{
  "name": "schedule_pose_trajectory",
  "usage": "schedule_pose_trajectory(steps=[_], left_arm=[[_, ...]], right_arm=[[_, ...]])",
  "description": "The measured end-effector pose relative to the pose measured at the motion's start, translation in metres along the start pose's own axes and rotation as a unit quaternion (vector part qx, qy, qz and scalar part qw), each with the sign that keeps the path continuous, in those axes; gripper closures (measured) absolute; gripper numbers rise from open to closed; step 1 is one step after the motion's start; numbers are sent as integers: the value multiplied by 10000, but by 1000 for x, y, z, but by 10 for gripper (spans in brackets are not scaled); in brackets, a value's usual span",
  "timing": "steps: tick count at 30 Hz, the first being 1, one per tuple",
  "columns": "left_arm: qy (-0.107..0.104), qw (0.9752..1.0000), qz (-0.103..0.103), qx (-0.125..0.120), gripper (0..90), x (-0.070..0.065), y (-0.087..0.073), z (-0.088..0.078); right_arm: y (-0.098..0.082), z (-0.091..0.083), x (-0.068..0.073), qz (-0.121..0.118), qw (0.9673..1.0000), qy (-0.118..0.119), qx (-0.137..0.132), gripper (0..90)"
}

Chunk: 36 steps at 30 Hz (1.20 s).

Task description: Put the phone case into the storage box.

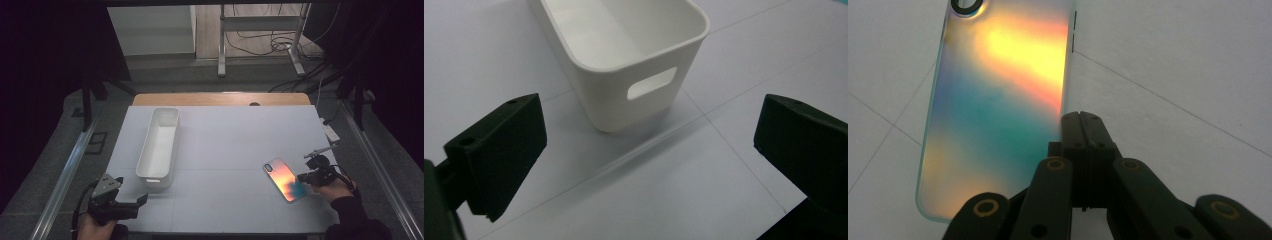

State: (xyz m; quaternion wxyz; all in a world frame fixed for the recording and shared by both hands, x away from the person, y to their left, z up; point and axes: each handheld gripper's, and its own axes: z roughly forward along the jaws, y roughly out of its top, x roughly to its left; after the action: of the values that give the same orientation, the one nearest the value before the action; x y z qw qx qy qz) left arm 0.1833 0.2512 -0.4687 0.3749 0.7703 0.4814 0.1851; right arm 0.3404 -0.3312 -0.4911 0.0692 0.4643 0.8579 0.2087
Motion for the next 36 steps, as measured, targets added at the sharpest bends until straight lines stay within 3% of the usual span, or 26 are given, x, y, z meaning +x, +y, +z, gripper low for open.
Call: schedule_pose_trajectory(steps=[6,16,21,26,31,34,36], left_arm=[[0,10000,-10,0,11,0,0,0],[-4,10000,-37,0,11,1,0,0],[-6,10000,-45,-3,11,1,0,0],[-7,10000,-50,-6,11,1,0,0],[-6,10000,-53,-7,11,1,0,0],[-4,10000,-48,-8,11,1,0,-1],[-4,10000,-48,-7,11,1,0,-1]], right_arm=[[0,-2,1,-9,10000,-14,-62,875],[-4,-17,8,-22,9995,-80,-311,692],[-8,-23,16,-56,9992,-94,-394,481],[-9,-29,21,43,9987,-130,-495,379],[-10,-33,28,-37,9978,-191,-626,259],[-12,-35,36,-158,9974,-297,-640,106],[-13,-34,38,-127,9975,-309,-626,51]])
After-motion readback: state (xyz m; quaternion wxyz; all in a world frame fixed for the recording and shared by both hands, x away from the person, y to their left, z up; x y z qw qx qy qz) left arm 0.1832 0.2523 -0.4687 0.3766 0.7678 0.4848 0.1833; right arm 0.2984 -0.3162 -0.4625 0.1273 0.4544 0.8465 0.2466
